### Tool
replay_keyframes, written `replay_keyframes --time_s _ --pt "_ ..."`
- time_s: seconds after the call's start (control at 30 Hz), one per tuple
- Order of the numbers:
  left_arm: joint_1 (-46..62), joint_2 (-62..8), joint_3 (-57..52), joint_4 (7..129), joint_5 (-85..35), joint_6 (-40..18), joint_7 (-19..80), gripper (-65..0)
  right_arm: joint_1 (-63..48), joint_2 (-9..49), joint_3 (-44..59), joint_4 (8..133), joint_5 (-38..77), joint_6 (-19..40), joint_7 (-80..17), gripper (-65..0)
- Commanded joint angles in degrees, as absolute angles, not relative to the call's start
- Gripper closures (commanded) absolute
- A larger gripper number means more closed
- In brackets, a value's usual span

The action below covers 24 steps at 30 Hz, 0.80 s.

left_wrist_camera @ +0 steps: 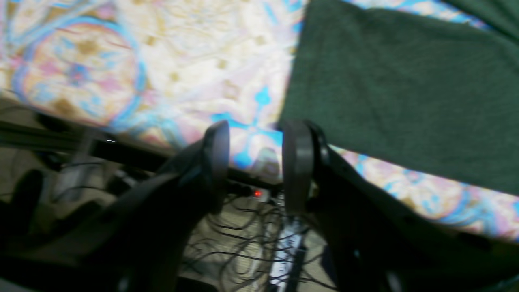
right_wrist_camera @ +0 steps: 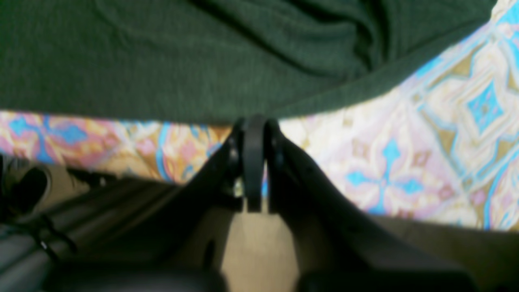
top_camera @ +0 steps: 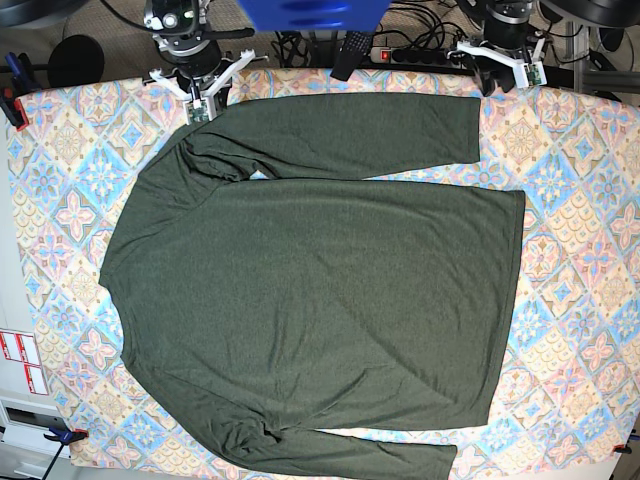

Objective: Fold the T-shirt properly
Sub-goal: 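Lower both grippers onto the shoulder edge of the green shirt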

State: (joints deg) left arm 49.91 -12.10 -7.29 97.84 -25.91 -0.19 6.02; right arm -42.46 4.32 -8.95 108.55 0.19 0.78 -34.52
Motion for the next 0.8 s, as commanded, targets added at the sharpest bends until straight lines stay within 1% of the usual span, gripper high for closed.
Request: replay_keyframes --time_s 0.0,0.1,0.17,0.27,0.57,0.77 --pt "50.1 -13.5 -7.5 98.6 -26.3 -0.1 5.3 -22.5 -41.6 4.4 -9.0 109.5 0.1 0.7 -35.2 -2.2" --pt "48.4 -14.2 -7.5 98.7 -29.0 -0.1 10.2 -22.5 -38.7 4.4 -9.3 109.5 0.1 0.7 -39.4 -7.6" --pt "47.0 -14.9 -7.6 98.7 -31.3 -0.1 13.1 -22.5 -38.2 4.4 -9.3 109.5 0.0 0.7 -39.7 -12.0" --pt "45.4 -15.3 -7.6 98.7 -34.9 -0.1 15.8 -22.5 -38.1 4.4 -8.9 109.7 0.0 0.7 -39.7 -15.7" --pt "39.8 -15.0 -7.6 98.4 -37.1 -0.2 26.6 -22.6 -38.1 4.4 -8.8 109.8 0.0 0.7 -39.7 -15.7" --pt "38.5 -14.7 -7.5 98.3 -37.1 -0.2 28.5 -22.6 -38.1 4.4 -8.8 109.8 0.0 0.7 -39.7 -15.7"
